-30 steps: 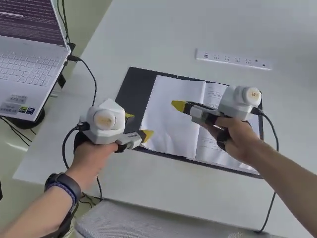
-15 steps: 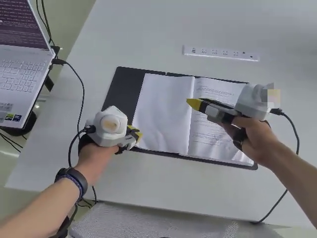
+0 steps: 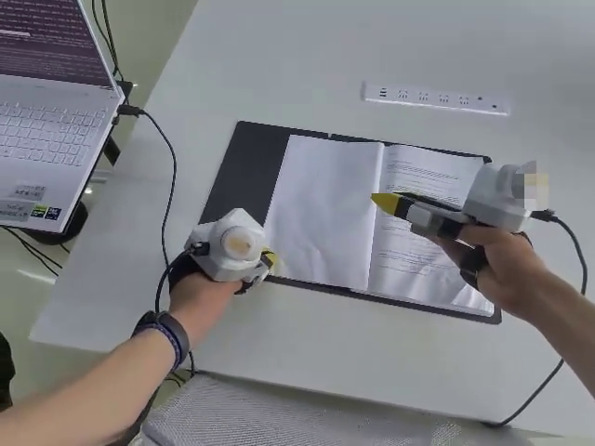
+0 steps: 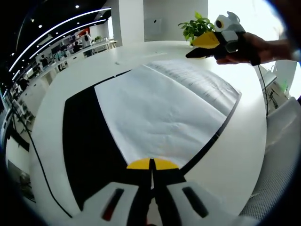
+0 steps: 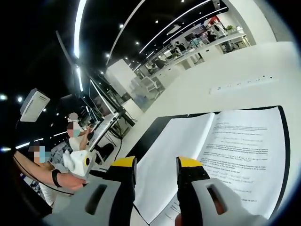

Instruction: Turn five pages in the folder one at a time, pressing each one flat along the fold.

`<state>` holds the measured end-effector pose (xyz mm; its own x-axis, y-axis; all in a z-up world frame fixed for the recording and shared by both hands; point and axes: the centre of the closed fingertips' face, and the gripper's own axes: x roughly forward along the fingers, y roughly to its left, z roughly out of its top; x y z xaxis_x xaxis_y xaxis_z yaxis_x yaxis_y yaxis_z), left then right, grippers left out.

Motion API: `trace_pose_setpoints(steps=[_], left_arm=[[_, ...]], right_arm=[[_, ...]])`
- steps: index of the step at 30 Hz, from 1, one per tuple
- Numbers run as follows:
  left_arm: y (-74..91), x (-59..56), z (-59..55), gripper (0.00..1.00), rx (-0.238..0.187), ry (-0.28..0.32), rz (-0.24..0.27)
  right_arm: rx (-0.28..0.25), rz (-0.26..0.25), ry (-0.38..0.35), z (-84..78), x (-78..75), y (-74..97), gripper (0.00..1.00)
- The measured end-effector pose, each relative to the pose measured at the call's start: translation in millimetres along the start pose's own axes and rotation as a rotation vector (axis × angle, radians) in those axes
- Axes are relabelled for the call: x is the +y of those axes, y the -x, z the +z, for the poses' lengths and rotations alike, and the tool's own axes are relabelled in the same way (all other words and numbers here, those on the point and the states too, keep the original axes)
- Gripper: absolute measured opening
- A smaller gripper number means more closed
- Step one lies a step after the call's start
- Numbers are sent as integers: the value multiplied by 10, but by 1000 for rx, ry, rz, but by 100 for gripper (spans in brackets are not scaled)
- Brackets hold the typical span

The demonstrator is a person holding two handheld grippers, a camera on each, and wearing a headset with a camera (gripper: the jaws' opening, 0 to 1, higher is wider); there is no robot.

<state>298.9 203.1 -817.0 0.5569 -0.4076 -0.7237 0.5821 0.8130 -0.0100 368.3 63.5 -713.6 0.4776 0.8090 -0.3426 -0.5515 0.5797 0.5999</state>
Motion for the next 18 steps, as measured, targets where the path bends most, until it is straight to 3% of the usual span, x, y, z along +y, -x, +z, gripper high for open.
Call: trace_pose_setpoints(steps=[7, 18], left_arm=[[-1, 8, -2, 0, -9, 21, 6], [-7, 14, -5, 0, -6, 29, 0]], right_arm=[[29, 9, 9, -4, -57, -87, 30], [31, 15, 11, 82, -191, -237, 23]])
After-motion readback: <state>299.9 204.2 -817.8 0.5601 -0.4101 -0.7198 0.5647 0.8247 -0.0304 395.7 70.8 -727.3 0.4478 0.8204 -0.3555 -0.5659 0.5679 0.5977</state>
